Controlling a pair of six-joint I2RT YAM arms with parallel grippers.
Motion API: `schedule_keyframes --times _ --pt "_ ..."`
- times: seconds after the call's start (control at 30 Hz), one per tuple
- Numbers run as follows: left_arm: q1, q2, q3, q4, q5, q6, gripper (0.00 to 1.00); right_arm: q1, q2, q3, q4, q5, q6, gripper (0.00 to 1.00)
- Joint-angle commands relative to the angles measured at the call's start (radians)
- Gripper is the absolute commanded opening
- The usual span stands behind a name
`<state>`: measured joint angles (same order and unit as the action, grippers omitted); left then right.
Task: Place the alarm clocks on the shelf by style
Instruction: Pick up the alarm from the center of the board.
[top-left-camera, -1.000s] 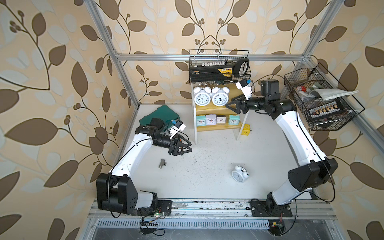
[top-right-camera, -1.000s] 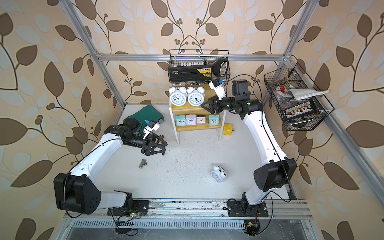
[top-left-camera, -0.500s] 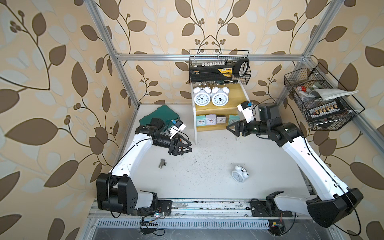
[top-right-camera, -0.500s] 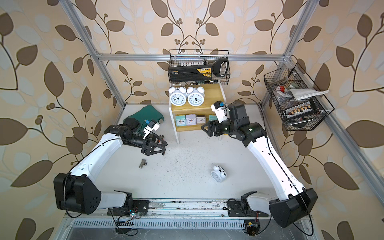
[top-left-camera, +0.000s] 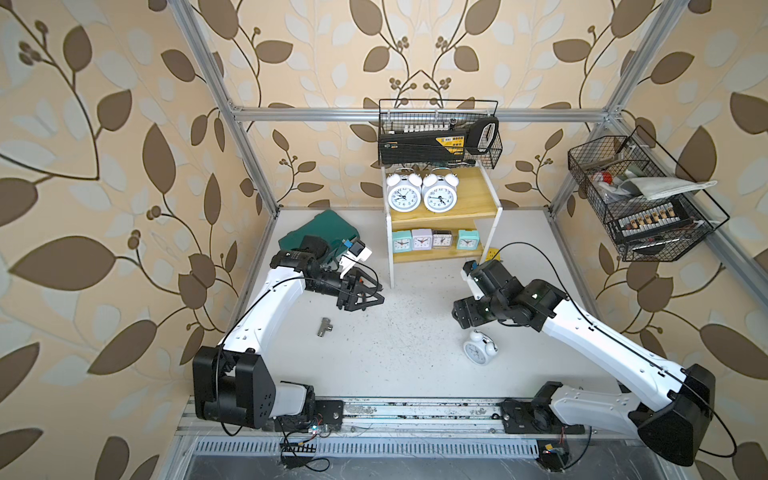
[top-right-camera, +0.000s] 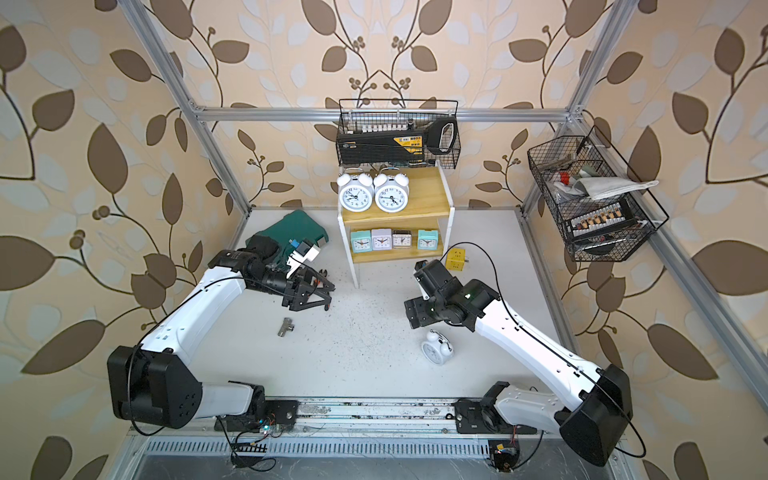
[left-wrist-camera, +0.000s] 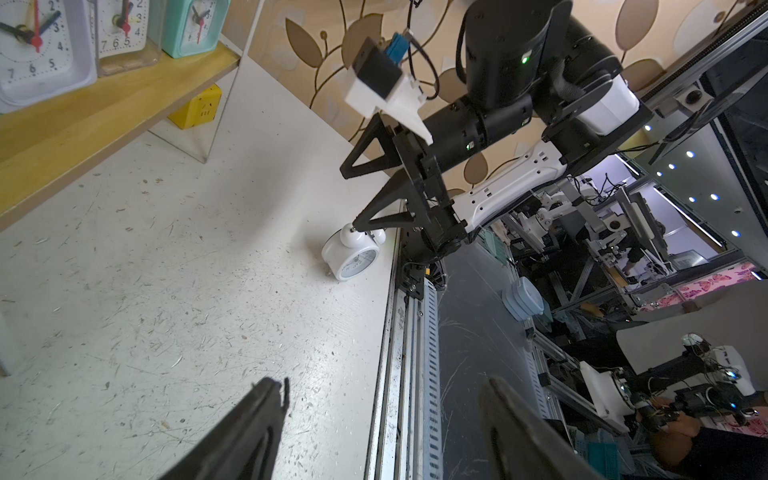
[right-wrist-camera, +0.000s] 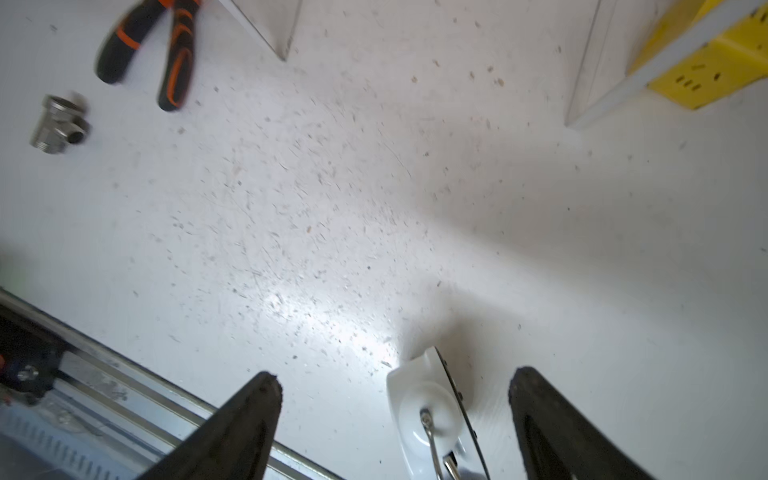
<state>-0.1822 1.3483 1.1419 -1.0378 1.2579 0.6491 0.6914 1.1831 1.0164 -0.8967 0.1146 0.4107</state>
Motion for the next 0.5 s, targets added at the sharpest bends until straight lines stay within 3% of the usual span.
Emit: schedule_keyframes --times 0.0,0.23,0.47 --pt "0.013 0.0 0.007 -0.008 0.029 0.003 0.77 0.028 -0.045 -0.071 -0.06 0.076 0.096 0.91" --pt "0.013 0.003 0.007 -0.008 0.03 0.003 0.78 0.062 -0.094 -0.191 -0.048 0.063 0.154 0.95" --pt "0.013 0.015 0.002 0.013 0.013 -0.023 0.79 0.069 -0.082 -0.261 0.018 0.025 0.16 0.91"
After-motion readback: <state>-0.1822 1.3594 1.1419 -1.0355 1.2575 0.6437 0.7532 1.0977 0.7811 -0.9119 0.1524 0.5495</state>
